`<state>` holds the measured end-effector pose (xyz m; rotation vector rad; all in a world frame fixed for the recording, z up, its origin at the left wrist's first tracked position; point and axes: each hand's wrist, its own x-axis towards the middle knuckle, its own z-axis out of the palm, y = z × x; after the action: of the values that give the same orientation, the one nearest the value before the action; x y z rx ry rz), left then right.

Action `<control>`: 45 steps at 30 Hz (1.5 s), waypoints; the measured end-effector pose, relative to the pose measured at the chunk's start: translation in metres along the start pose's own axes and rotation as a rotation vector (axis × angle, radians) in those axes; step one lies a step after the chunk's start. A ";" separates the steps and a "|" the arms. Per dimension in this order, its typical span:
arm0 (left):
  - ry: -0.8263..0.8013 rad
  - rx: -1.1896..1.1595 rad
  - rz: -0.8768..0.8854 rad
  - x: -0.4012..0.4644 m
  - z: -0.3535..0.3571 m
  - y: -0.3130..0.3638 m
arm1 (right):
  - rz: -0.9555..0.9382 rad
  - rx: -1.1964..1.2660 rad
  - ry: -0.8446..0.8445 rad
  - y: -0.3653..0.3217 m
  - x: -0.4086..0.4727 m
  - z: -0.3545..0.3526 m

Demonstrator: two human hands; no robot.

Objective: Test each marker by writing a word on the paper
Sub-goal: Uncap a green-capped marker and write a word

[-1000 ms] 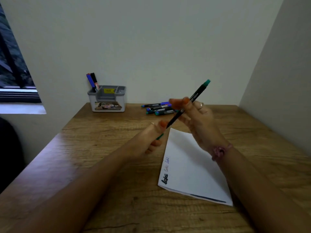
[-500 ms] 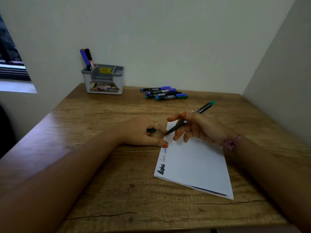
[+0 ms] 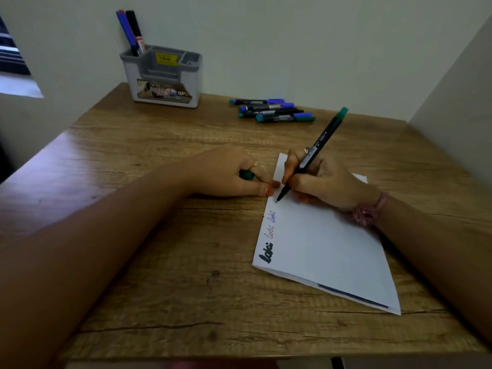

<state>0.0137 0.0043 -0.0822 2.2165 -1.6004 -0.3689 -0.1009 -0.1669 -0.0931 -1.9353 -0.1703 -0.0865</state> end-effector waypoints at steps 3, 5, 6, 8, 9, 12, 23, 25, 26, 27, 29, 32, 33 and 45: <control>0.020 -0.031 -0.010 0.001 0.001 -0.001 | -0.025 -0.016 -0.029 0.001 -0.001 0.001; 0.026 -0.041 -0.003 0.001 0.001 -0.001 | -0.027 -0.021 -0.033 0.000 -0.001 0.002; 0.027 -0.043 0.001 0.001 0.001 -0.001 | -0.027 -0.019 -0.036 0.000 -0.001 0.002; 0.027 -0.039 0.003 0.001 0.001 0.000 | -0.029 -0.010 -0.048 0.000 -0.001 0.003; 0.024 -0.034 -0.002 0.001 0.001 0.000 | -0.033 -0.012 -0.053 0.000 -0.002 0.003; 0.015 -0.038 -0.017 0.001 0.000 0.000 | -0.039 -0.018 -0.060 0.000 -0.001 0.003; 0.011 -0.066 -0.038 0.001 0.001 0.002 | -0.047 -0.043 -0.050 -0.001 -0.002 0.002; 0.018 -0.063 -0.039 0.001 0.001 0.001 | -0.049 -0.060 -0.044 -0.001 -0.002 0.002; 0.020 -0.065 -0.041 0.001 0.002 0.000 | -0.051 -0.056 -0.048 -0.001 -0.002 0.002; 0.019 -0.068 -0.042 0.002 0.002 0.000 | -0.053 -0.049 -0.044 -0.001 -0.002 0.002; 0.014 -0.068 -0.041 0.002 0.003 0.000 | -0.050 -0.042 -0.028 -0.001 -0.002 0.002; 0.012 -0.074 -0.039 0.001 0.002 0.001 | -0.050 -0.065 -0.019 0.000 -0.001 0.002; 0.008 -0.075 -0.042 0.001 0.001 0.001 | -0.050 -0.075 -0.017 0.000 -0.001 0.002; 0.006 -0.085 -0.030 0.002 0.002 0.000 | -0.047 -0.072 0.006 -0.003 0.000 0.003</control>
<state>0.0134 0.0023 -0.0843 2.1781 -1.5206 -0.4300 -0.1017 -0.1628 -0.0921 -2.0029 -0.2112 -0.1313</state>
